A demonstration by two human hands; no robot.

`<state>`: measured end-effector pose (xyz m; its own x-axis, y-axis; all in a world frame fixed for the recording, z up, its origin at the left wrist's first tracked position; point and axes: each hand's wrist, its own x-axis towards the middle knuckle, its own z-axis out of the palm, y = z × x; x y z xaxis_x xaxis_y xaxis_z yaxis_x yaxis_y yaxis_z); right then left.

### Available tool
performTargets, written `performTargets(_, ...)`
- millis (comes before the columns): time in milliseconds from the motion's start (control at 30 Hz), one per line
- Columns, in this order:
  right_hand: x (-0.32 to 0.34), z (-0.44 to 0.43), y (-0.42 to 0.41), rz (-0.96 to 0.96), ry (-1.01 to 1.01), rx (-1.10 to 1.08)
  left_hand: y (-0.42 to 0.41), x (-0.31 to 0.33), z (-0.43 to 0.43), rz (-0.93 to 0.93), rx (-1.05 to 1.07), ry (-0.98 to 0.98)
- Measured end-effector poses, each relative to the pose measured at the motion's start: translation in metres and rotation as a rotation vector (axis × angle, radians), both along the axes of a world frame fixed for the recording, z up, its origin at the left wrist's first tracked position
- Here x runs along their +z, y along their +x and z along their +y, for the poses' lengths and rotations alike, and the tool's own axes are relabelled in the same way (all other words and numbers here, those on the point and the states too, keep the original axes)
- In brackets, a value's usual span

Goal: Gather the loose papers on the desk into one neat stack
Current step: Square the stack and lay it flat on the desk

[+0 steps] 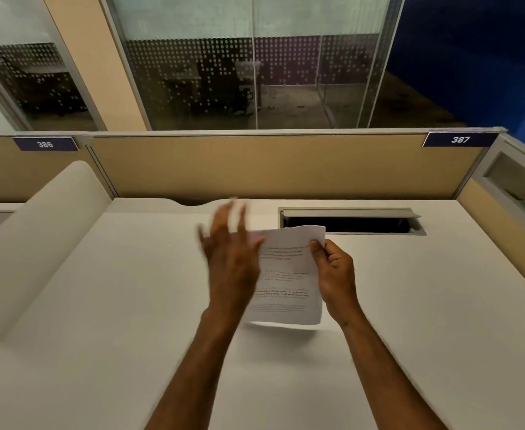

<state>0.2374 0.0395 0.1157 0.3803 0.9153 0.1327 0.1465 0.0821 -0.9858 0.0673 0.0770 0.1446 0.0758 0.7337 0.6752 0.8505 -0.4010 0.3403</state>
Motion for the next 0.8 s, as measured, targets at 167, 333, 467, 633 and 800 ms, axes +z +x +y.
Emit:
performTargets(167, -0.003, 0.003, 0.009, 0.122, -0.024, 0.012, -0.038, -0.028, -0.003, -0.871, -0.18, -0.555)
performTargets(333, 0.0, 0.009, 0.008, 0.145, 0.016, 0.053, -0.036, -0.037, -0.001, -0.972, -0.301, -0.538)
performTargets(467, -0.016, 0.006, 0.008, 0.137, -0.006, 0.108, -0.035, -0.061, -0.003, -0.987, -0.238, -0.583)
performTargets(633, -0.043, 0.0, 0.011, 0.153, -0.097, 0.152, -0.035, -0.084, -0.01, -1.013, -0.171, -0.667)
performTargets(800, -0.063, -0.002, 0.018, 0.138, -0.189, 0.183, -0.035, -0.097, -0.015, -1.018, -0.145, -0.722)
